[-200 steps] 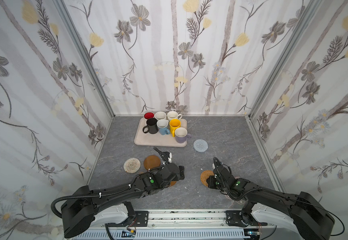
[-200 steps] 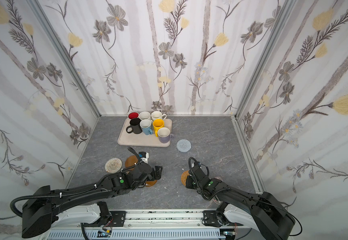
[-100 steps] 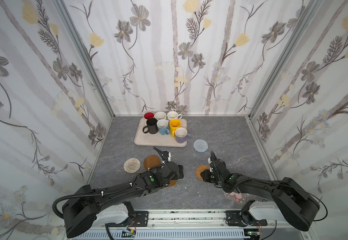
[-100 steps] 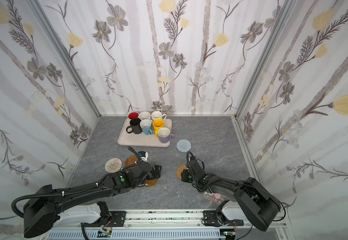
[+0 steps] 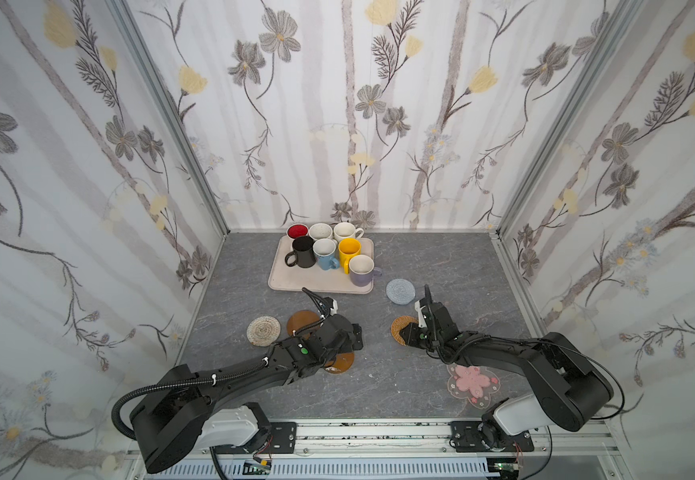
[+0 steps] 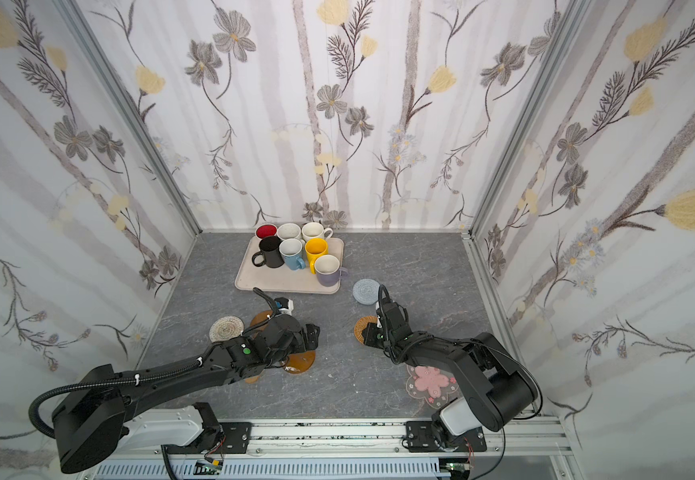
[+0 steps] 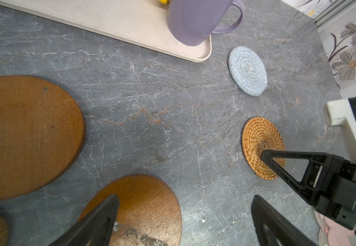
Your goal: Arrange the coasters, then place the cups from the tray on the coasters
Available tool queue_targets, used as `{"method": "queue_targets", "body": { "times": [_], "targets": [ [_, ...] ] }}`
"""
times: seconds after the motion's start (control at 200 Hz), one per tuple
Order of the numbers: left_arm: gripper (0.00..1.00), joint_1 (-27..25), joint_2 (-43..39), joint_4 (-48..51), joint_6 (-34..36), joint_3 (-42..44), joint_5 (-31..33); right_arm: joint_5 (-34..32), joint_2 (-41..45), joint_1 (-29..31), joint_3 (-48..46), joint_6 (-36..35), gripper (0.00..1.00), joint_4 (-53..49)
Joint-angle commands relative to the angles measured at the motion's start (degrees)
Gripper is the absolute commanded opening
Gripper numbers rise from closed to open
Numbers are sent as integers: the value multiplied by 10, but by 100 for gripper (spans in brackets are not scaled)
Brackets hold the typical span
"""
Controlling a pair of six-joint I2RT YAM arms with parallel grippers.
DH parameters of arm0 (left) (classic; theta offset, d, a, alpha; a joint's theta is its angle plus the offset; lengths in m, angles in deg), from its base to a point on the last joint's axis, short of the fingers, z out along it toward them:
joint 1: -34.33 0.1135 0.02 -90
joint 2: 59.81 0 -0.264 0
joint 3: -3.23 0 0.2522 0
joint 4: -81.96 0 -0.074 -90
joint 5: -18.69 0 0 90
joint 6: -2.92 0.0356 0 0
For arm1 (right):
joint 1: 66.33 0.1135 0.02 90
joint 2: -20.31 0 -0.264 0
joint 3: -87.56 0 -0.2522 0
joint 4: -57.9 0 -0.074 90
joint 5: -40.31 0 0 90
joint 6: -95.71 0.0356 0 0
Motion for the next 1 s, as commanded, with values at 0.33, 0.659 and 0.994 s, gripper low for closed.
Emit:
{"method": "queue_targets", "body": {
  "times": [0.33,0.659,0.994],
  "targets": [
    [100,64,61,-40,41,-29,-47,2,-85,-70,77,-60,21,-130],
    [100,91,117,-50,58,-66,-70,25,-119,-130,133,-86,21,-143],
    [100,118,145,-60,67,-88,-85,54,-158,-191,190,-92,21,-147]
  ]
}}
